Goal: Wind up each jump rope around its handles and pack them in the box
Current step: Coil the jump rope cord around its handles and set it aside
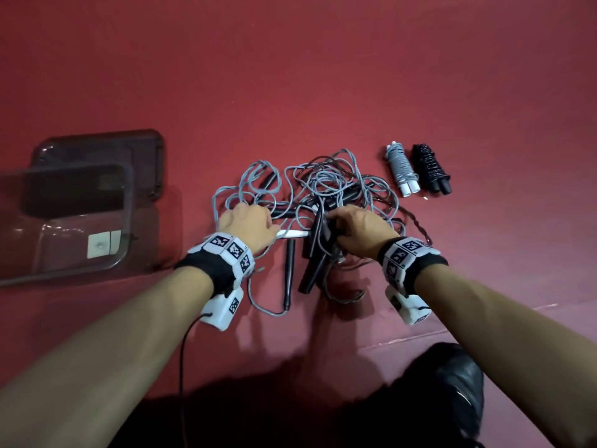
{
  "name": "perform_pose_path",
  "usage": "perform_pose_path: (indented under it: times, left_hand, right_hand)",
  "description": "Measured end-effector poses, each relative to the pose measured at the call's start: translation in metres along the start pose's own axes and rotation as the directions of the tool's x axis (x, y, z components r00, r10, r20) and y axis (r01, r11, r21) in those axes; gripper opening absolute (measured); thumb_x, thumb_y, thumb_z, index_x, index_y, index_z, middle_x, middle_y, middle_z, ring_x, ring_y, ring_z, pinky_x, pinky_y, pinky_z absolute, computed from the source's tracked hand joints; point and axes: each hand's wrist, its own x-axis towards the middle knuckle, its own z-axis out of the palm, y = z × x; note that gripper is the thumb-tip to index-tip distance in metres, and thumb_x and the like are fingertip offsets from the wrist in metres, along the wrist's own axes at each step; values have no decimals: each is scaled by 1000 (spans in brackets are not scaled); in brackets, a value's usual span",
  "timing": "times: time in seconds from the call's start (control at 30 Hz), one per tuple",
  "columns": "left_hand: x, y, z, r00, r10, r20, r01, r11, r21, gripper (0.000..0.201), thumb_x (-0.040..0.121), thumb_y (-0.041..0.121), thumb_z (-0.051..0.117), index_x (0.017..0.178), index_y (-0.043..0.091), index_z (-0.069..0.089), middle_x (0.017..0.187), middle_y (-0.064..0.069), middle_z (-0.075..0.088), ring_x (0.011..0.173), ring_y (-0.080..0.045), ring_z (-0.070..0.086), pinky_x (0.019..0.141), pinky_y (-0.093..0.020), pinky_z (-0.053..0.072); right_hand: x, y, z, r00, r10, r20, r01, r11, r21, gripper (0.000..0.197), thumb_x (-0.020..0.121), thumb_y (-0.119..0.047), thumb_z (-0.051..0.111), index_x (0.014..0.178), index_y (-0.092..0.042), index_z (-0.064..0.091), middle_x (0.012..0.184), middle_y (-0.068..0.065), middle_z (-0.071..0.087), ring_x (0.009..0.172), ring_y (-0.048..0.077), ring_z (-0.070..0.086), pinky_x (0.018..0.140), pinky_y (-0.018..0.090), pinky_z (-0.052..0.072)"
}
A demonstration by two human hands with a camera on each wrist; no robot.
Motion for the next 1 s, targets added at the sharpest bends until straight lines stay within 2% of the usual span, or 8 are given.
perform_pose_path:
  times: [0.13, 0.2, 0.37, 0.53, 0.63, 0.73, 0.87, 1.0]
  left_hand:
    - [-8, 22, 11, 972, 186, -141, -195, 979, -54, 14, 96, 36, 56, 89, 25, 61, 96, 8, 60, 91, -20, 60, 76, -33, 41]
    - [-9, 29, 18, 951, 307, -27, -309, 949, -65, 4, 90, 27, 62, 93, 29, 59, 95, 13, 53, 89, -17, 59, 76, -30, 38]
    - [-7, 13, 24, 848, 455, 271, -475, 880, 7, 50, 78, -1, 60, 113, 34, 70, 117, 11, 52, 108, -12, 54, 77, -27, 36]
    - [-7, -10, 18, 781, 568, 262, -622, 747, 235, 50, 75, 15, 70, 122, 34, 67, 109, 3, 42, 100, -20, 49, 76, -41, 51]
    - [-17, -11, 21, 766, 592, 252, -643, 690, 332, 36, 76, 31, 72, 112, 29, 70, 109, 1, 47, 101, -21, 50, 77, -37, 48]
    - [-26, -11, 26, 786, 583, 207, -616, 703, 356, 34, 73, 39, 70, 104, 24, 69, 110, 1, 51, 105, -23, 50, 85, -38, 46]
    - [-33, -13, 26, 787, 567, 242, -606, 641, 470, 46, 77, 44, 69, 119, 28, 60, 128, -4, 46, 118, -26, 43, 95, -37, 39]
    - [-31, -15, 27, 769, 554, 320, -625, 544, 560, 52, 90, 45, 68, 138, 32, 54, 146, -7, 37, 134, -28, 35, 104, -38, 34]
  right_hand:
    - [-2, 10, -1, 997, 15, 81, -12, 999, -36, 33, 76, -9, 67, 105, -21, 75, 99, 4, 74, 93, 29, 69, 76, 27, 48]
    - [-3, 14, -1, 998, 19, 61, -19, 1000, -1, 31, 75, -6, 70, 100, -22, 79, 93, -1, 74, 91, 23, 69, 73, 19, 39]
    - [-8, 9, -13, 996, 94, 7, -94, 980, 174, 25, 79, -3, 69, 95, -20, 79, 79, -8, 69, 75, 9, 63, 74, 23, 48]
    - [-11, -16, -18, 968, 203, 147, -247, 673, 697, 40, 81, 20, 41, 88, -7, 69, 86, 13, 74, 62, 26, 68, 60, 31, 61]
    - [-11, -27, -17, 964, 191, 186, -265, 629, 730, 38, 82, 21, 38, 94, 2, 68, 75, 7, 71, 52, 20, 64, 54, 30, 58]
    - [-11, -22, -16, 958, 232, 170, -285, 682, 674, 29, 85, 14, 47, 90, -1, 71, 63, 0, 69, 49, 15, 65, 55, 29, 59]
    - [-11, -11, -19, 964, 239, 117, -251, 962, 106, 20, 85, -13, 63, 93, -16, 80, 83, 5, 75, 76, 20, 70, 77, 32, 58]
    - [-15, -20, -20, 940, 295, 173, -278, 953, -119, 47, 69, -50, 53, 95, -20, 78, 93, 10, 73, 93, 32, 68, 76, 32, 53]
